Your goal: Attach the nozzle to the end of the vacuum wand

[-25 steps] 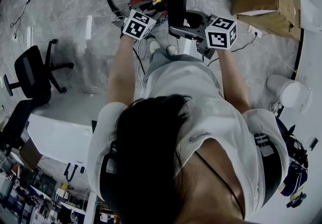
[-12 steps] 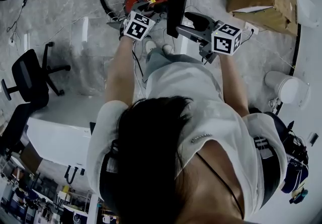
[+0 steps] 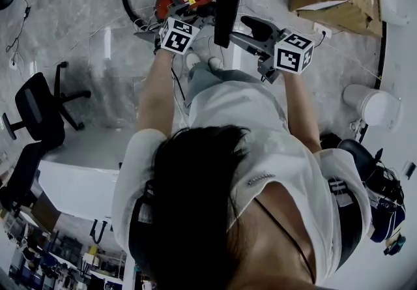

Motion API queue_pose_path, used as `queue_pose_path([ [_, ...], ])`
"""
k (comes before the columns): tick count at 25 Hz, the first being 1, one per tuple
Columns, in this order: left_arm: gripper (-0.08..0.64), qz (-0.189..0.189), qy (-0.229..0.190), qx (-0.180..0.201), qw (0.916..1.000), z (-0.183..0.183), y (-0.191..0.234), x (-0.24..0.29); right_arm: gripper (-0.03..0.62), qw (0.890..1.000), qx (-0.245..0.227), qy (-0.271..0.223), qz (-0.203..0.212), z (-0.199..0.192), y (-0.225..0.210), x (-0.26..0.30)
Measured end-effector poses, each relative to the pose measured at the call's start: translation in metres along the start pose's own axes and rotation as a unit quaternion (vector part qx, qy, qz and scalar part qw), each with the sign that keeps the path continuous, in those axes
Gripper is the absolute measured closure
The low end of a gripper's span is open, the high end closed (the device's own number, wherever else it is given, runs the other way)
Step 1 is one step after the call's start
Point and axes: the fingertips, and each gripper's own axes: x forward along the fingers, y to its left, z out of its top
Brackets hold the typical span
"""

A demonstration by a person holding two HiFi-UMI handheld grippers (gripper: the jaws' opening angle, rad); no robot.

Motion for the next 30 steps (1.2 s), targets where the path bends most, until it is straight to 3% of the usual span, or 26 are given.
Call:
queue_pose_path([
  [5, 0.359, 0.001, 0.006, 0.003, 1.0, 0.002, -0.002, 0.003, 0.268, 0.998, 0.024, -0.051, -0.027, 0.016, -0.014, -0.02],
  [10, 0.359, 0.004, 0.007, 0.001, 1.0, -0.001, 0.001, 0.003, 0.268, 0.99, 0.034, -0.103, -0.086, 0.026, -0.03, -0.028],
  [18, 0.359, 0.015, 0.023, 0.011, 0.9996, -0.003, -0.001, 0.007, 0.268, 0.989, 0.045, -0.115, -0.087, 0.027, -0.028, -0.024],
  [30, 0.354, 0.013, 0.025, -0.007, 0.9996, -0.007, -0.002, 0.007, 0.268, 0.987, 0.052, -0.122, -0.093, 0.023, -0.032, -0.025],
])
